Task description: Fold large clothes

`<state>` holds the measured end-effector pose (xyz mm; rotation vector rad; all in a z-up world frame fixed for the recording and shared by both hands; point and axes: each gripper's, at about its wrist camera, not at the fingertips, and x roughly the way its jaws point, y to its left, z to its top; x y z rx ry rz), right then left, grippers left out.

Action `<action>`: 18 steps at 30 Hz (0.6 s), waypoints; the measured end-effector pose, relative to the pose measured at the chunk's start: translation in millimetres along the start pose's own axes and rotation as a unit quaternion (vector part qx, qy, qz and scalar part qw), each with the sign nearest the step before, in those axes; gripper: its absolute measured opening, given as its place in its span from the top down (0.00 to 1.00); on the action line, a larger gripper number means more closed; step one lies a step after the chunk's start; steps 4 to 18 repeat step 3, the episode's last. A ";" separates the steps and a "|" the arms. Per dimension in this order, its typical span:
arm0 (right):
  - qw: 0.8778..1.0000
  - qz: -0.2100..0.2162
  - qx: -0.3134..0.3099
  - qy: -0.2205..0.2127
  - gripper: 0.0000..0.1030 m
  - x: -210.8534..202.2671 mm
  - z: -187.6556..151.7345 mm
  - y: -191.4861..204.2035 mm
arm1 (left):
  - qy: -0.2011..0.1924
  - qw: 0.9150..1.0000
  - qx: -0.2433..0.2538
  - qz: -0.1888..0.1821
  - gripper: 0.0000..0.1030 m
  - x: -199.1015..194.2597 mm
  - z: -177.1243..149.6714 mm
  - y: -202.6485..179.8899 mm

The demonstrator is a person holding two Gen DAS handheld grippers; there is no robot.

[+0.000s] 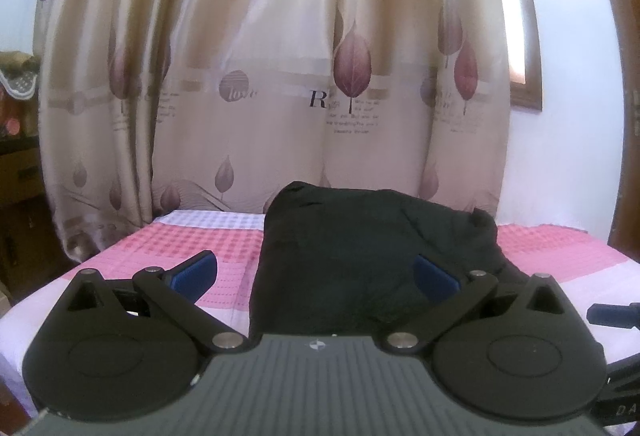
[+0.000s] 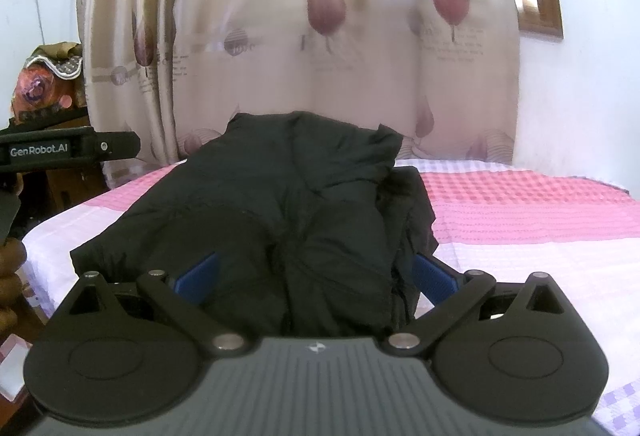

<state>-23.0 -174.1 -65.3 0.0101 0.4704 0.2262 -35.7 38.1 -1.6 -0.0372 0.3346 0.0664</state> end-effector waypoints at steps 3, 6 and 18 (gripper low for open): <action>1.000 -0.006 -0.002 -0.001 0.00 0.2 2.2 0.5 | 0.009 1.000 0.003 -0.002 0.00 2.0 0.2 -0.4; 1.000 -0.006 -0.002 -0.001 0.00 0.2 2.2 0.5 | 0.009 1.000 0.003 -0.002 0.00 2.0 0.2 -0.4; 1.000 -0.006 -0.002 -0.001 0.00 0.2 2.2 0.5 | 0.009 1.000 0.003 -0.002 0.00 2.0 0.2 -0.4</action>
